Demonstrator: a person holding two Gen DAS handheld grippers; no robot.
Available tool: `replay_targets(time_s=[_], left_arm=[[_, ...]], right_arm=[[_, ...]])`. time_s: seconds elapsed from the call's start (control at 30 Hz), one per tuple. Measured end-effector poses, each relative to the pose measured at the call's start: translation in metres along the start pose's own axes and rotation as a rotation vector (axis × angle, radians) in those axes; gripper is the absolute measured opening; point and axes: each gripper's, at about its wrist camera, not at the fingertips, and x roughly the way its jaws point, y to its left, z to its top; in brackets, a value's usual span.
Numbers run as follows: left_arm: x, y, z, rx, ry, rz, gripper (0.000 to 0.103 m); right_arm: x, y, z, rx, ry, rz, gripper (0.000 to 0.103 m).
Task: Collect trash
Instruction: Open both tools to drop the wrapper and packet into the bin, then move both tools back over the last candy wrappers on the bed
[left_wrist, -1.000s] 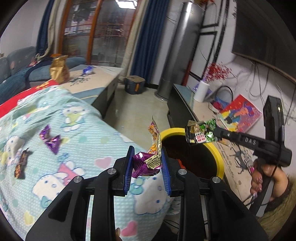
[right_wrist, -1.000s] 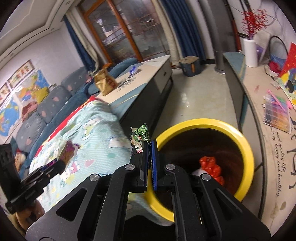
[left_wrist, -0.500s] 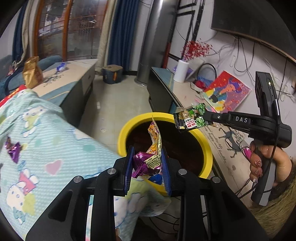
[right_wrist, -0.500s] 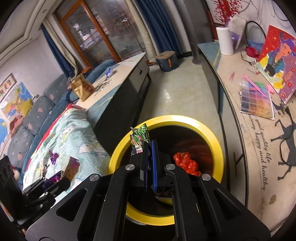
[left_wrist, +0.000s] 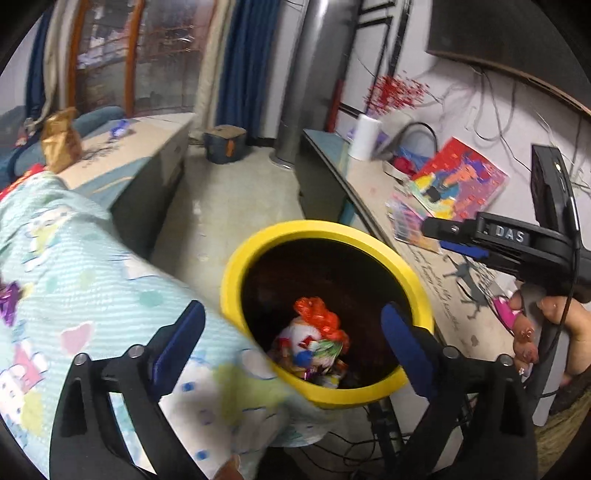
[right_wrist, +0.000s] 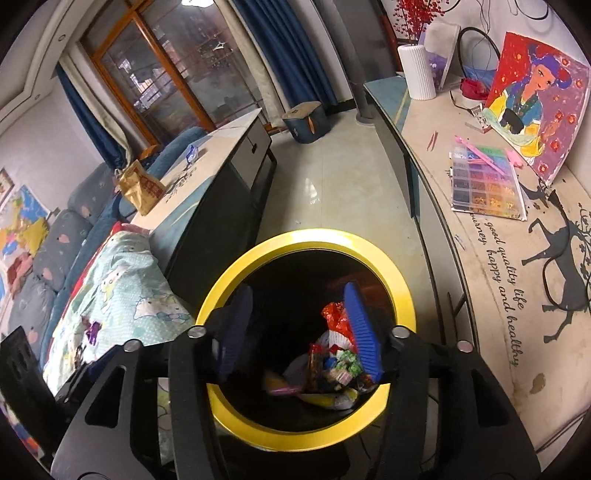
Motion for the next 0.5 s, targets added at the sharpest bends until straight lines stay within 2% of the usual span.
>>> replay_targets(time_s=[0.07, 0.33, 0.5], left_arm=[[-0.012, 0.01, -0.002, -0.018, -0.025, 0.025, 0.094], [-0.06, 0.06, -0.006, -0.079, -0.097, 0.159, 0.095], [-0.093, 0.098, -0.007, -0.151, -0.154, 0.245, 0.095]], right_arm=[[0.0, 0.01, -0.002, -0.017, 0.002, 0.023, 0.047], [-0.011, 0.079, -0.014, -0.181, -0.016, 0.162, 0.061], [-0.019, 0.125, -0.027, -0.286, -0.018, 0.241, 0.064]])
